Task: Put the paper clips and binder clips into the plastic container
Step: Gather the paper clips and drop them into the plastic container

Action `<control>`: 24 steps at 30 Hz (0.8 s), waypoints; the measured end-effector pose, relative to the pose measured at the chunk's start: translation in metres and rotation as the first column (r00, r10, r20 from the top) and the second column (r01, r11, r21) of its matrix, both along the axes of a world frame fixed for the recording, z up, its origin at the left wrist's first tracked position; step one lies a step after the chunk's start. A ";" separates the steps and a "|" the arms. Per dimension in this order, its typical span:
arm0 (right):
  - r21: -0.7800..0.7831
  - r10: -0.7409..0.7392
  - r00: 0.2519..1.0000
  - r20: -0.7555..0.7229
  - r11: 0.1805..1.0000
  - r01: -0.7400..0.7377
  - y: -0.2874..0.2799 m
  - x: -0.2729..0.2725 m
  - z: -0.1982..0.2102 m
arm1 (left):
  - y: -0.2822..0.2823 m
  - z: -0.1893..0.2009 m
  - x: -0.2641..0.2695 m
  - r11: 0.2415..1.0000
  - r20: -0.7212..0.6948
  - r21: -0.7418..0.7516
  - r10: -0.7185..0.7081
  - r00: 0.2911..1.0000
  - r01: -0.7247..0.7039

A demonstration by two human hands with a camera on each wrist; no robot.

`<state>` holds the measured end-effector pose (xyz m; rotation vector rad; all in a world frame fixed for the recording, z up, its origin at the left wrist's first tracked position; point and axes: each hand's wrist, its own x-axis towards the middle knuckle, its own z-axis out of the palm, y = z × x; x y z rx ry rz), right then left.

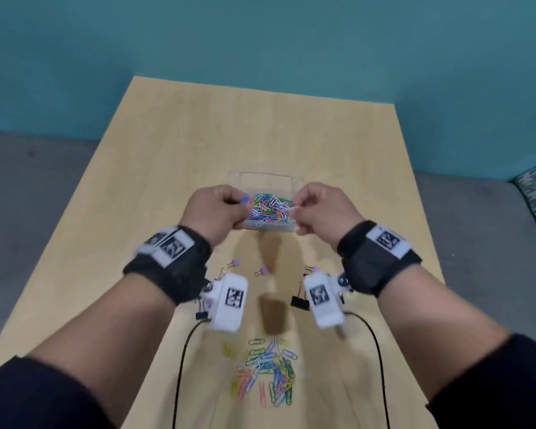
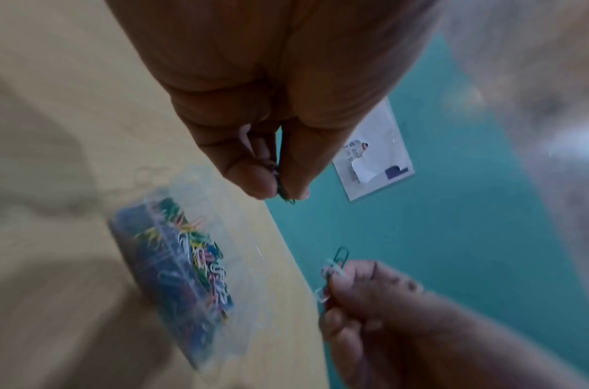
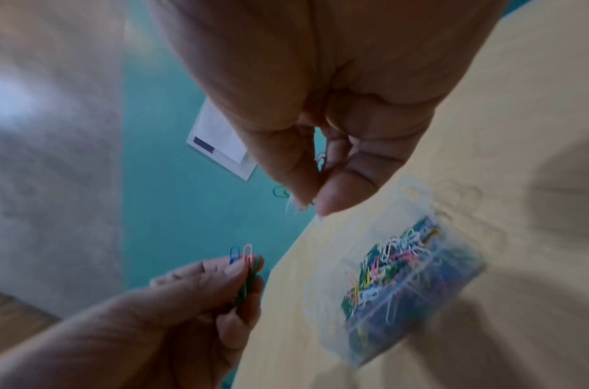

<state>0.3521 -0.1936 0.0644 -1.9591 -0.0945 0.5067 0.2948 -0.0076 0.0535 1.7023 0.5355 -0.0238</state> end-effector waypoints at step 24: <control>-0.741 0.546 0.834 -0.082 0.526 -0.418 -0.085 -0.266 -0.090 | -0.053 -0.096 -0.265 0.417 -0.397 0.691 -0.464 0.792 0.591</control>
